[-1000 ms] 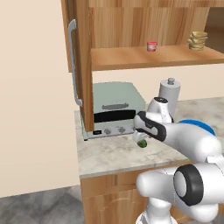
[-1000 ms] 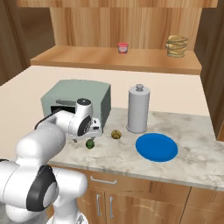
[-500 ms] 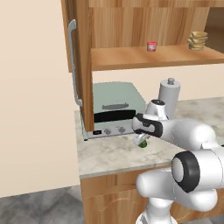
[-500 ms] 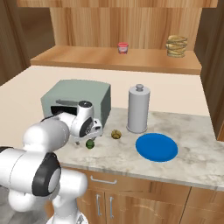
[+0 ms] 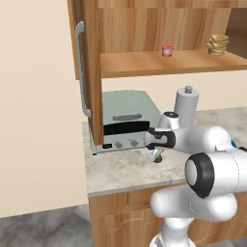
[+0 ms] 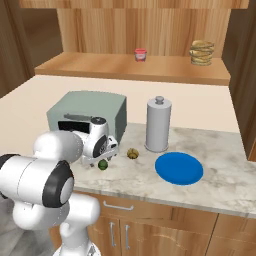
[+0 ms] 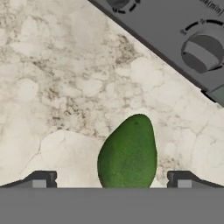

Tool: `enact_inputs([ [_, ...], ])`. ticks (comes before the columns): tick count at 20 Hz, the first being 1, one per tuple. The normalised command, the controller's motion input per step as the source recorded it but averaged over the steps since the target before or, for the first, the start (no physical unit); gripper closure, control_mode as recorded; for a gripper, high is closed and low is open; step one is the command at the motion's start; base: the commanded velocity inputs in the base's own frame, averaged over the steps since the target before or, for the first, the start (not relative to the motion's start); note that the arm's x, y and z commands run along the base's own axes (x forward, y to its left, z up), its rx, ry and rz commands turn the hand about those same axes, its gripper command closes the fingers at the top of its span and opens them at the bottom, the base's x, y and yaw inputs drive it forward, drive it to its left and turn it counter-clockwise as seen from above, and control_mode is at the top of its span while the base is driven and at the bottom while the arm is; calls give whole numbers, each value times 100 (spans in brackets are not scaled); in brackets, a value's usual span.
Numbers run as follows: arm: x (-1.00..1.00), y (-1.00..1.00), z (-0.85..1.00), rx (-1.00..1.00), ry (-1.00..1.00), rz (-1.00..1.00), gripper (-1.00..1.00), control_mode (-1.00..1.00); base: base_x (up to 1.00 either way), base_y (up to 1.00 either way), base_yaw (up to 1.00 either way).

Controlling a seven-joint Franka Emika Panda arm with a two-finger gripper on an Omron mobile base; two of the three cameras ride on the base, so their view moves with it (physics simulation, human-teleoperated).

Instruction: Pick the avocado and bread from the counter and place them on the plate. Then pick the jam from the cabinet and place it next to the plate. Lastly close the cabinet door.

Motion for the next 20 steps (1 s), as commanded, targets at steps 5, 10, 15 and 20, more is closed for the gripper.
enact_inputs([
  [5,15,-1,-16,0,0,3,-100,-100,0,0,0],
  [10,5,0,-18,0,0,0,-100,-100,0,0,0],
  [15,1,-1,-12,0,0,0,100,-100,0,0,0],
  [20,-1,-7,0,-5,4,-3,100,-100,0,0,0],
])
